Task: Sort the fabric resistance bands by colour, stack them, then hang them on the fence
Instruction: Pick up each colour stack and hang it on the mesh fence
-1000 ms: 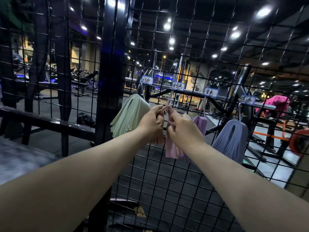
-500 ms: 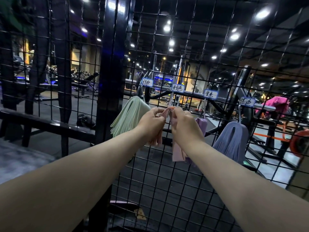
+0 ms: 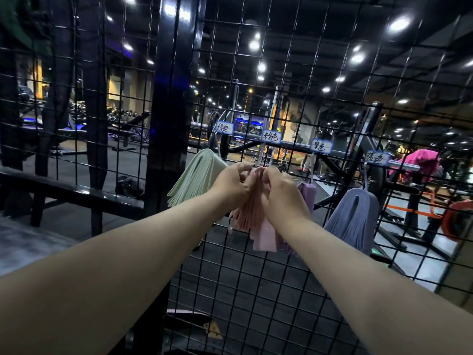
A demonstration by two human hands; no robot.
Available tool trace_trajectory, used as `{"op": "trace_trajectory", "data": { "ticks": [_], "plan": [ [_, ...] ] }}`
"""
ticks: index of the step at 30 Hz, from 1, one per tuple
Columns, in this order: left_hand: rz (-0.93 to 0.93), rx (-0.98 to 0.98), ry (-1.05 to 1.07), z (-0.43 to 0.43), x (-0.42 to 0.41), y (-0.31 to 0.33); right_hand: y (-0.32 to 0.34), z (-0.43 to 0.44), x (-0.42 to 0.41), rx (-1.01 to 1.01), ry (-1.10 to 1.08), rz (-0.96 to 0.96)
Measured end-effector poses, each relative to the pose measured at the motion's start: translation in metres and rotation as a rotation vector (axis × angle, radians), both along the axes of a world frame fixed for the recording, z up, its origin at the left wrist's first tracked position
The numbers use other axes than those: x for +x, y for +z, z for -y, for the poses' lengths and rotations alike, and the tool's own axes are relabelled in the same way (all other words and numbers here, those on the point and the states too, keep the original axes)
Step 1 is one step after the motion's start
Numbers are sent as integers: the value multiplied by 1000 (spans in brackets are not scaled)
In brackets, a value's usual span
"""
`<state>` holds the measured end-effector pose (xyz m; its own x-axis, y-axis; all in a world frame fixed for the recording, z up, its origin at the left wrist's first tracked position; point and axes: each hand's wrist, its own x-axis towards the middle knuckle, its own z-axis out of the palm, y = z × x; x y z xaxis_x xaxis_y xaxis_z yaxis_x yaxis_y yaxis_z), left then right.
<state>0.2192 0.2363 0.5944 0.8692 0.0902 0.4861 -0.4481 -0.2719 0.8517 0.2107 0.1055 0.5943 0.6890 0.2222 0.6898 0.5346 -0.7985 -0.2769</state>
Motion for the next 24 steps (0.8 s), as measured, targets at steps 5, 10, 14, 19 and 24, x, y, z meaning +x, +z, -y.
{"op": "trace_trajectory", "data": {
  "ticks": [5,10,14,19,24],
  "plan": [
    [6,62,29,1,-1,2,1,-1,-2,15,-23,1],
    [22,99,32,2,0,2,3,-1,0,49,-44,16],
    [31,97,40,1,1,3,2,-2,5,98,-62,10],
    [13,68,49,0,3,3,3,-4,9,124,-44,-27],
    [7,47,88,1,5,3,4,-6,8,108,-63,-44]
  ]
}}
